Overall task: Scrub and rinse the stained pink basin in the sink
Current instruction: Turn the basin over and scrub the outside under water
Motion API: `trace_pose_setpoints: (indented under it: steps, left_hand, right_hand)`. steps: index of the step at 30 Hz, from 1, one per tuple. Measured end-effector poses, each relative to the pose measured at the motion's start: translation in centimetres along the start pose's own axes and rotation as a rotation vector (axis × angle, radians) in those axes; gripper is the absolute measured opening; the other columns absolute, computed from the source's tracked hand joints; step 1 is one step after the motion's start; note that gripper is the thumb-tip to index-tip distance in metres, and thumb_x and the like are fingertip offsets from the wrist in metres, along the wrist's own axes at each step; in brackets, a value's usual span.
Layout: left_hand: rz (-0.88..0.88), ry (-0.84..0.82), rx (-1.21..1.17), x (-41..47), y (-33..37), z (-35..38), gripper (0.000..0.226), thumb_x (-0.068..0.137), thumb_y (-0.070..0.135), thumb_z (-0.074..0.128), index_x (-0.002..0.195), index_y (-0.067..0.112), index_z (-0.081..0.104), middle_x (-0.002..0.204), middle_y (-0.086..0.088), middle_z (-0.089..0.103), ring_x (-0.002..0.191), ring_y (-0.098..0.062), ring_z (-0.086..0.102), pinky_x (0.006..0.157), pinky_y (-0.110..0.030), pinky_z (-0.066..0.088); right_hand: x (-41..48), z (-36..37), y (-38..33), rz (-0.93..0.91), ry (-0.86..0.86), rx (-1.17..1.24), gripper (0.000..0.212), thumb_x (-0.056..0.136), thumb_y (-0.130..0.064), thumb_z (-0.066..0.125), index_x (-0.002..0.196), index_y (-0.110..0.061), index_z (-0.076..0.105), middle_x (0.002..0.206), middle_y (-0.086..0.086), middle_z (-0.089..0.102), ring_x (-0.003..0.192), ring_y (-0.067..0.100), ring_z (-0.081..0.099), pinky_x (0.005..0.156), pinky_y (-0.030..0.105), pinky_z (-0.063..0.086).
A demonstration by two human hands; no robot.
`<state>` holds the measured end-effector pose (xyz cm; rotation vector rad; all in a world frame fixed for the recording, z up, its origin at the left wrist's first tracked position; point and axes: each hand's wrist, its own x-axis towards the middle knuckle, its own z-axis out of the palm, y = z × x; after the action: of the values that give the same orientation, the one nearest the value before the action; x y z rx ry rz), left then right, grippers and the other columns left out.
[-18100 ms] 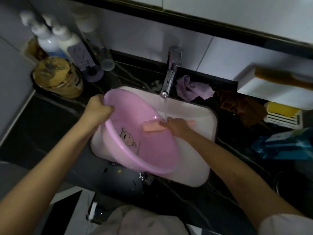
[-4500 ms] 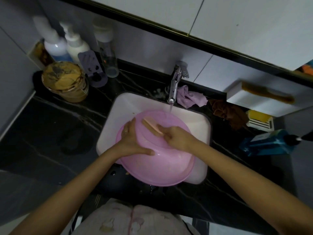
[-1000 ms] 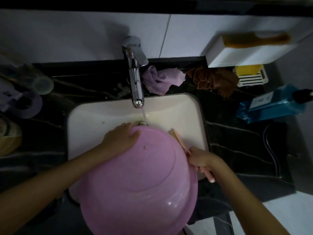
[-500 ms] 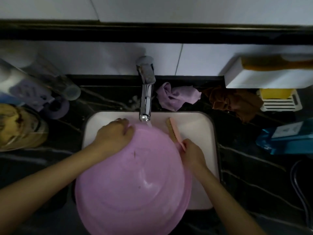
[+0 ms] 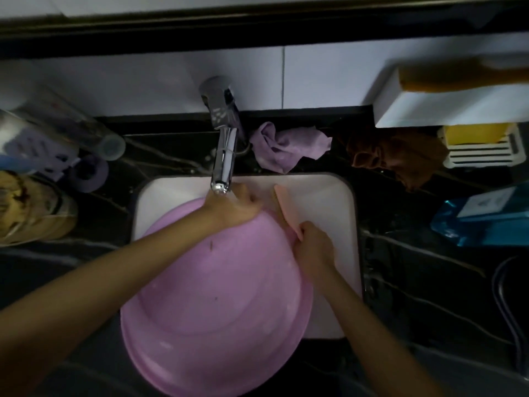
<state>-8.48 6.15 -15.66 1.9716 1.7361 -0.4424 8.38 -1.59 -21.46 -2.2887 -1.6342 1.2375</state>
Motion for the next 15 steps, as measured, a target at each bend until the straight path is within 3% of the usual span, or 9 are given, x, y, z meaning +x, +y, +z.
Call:
trace_pose_setpoints:
  steps: [5,8,11,13,15]
  left_hand:
    - [0.222,-0.114,0.064,-1.6,4.7,0.1,0.028,0.093,0.035,0.041,0.075,0.021,0.056,0.100,-0.006,0.068,0.095,-0.027,0.061,0.073,-0.029,0.032]
    - [0.157,-0.200,-0.058,0.9,1.0,0.7,0.035,0.093,0.037,0.039,0.100,0.015,0.066,0.106,-0.003,0.067,0.093,-0.019,0.060,0.061,-0.025,0.032]
    - [-0.011,-0.130,-0.091,1.3,-1.7,1.4,0.056,0.085,0.056,0.028,0.112,0.023,0.064,0.117,-0.007,0.064,0.108,-0.027,0.059,0.085,-0.028,0.045]
    - [0.100,-0.041,0.036,-0.5,0.3,2.3,0.051,0.090,0.047,0.026,0.107,0.021,0.066,0.113,-0.010,0.065,0.104,-0.031,0.059,0.084,-0.031,0.043]
    - [0.325,0.047,0.057,-2.9,2.9,2.5,0.052,0.085,0.046,0.023,0.104,0.024,0.066,0.104,-0.008,0.067,0.098,-0.028,0.059,0.085,-0.034,0.041]
  right_hand:
    - [0.1,0.2,0.0,0.024,0.000,0.032,0.021,0.092,-0.031,0.048,0.087,-0.011,0.053,0.093,0.015,0.064,0.087,0.034,0.060,0.066,0.034,0.040]
    - [0.3,0.2,0.3,0.037,0.001,0.009,0.015,0.092,-0.024,0.048,0.090,-0.010,0.053,0.096,0.017,0.064,0.089,0.034,0.060,0.065,0.030,0.035]
    - [0.4,0.4,0.2,0.052,-0.003,0.012,0.018,0.093,-0.024,0.049,0.093,-0.008,0.056,0.099,0.018,0.064,0.093,0.034,0.061,0.066,0.031,0.036]
    - [0.5,0.7,-0.1,0.055,-0.008,0.014,0.020,0.092,-0.026,0.049,0.094,-0.007,0.057,0.099,0.018,0.065,0.094,0.034,0.061,0.070,0.033,0.041]
    - [0.3,0.9,-0.2,0.067,-0.008,0.020,0.023,0.093,-0.030,0.050,0.093,-0.008,0.058,0.099,0.017,0.065,0.094,0.034,0.061,0.074,0.035,0.045]
